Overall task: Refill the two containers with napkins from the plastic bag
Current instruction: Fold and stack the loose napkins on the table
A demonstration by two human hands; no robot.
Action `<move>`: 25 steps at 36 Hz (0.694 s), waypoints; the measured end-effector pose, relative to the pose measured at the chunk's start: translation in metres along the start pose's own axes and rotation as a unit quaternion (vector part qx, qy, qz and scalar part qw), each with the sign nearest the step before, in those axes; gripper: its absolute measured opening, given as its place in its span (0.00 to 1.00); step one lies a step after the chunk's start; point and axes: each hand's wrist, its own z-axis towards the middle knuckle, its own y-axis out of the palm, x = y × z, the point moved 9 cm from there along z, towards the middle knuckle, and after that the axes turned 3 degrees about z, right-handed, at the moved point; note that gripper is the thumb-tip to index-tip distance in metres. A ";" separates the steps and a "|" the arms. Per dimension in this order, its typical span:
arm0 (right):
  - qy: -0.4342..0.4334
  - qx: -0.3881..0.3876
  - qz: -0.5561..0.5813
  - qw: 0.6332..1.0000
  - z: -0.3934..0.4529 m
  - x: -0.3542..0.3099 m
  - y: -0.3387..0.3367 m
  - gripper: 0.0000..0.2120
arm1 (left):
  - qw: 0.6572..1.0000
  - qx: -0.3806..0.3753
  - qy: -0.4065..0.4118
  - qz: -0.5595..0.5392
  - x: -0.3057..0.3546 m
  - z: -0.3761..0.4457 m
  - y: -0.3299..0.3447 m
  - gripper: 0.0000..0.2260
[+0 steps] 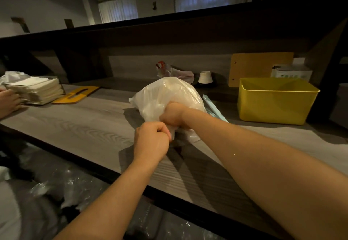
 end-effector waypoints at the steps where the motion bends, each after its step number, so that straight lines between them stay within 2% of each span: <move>1: 0.009 -0.005 0.011 1.000 0.000 0.003 -0.002 0.11 | 1.000 0.009 -0.010 -0.016 -0.003 0.000 -0.002 0.18; 3: 0.027 -0.011 0.026 0.999 -0.002 0.013 -0.006 0.14 | 0.998 0.028 -0.018 -0.045 -0.007 0.001 -0.006 0.18; 6: 0.028 -0.032 0.009 0.999 -0.009 0.028 -0.014 0.09 | 0.996 0.043 -0.008 -0.073 -0.008 0.002 -0.007 0.14; 9: 0.032 -0.072 -0.043 0.996 -0.027 0.042 -0.022 0.09 | 0.997 0.021 0.026 -0.076 -0.001 0.003 -0.002 0.06; 13: 0.051 -0.132 -0.100 0.985 -0.058 0.064 -0.035 0.15 | 0.996 -0.014 0.076 -0.047 0.008 0.003 0.006 0.05; 16: 0.076 -0.149 -0.141 0.976 -0.076 0.087 -0.047 0.21 | 0.987 -0.040 0.155 -0.008 0.024 -0.004 0.014 0.05; 19: 0.077 -0.135 -0.161 0.975 -0.092 0.101 -0.062 0.21 | 0.951 -0.084 0.289 0.076 0.046 -0.019 0.031 0.03; 22: 0.072 -0.110 -0.149 0.980 -0.104 0.110 -0.075 0.24 | 0.912 -0.132 0.369 0.122 0.059 -0.034 0.050 0.10; 25: 0.051 -0.062 -0.123 0.989 -0.109 0.112 -0.084 0.29 | 0.899 -0.164 0.385 0.131 0.065 -0.040 0.064 0.20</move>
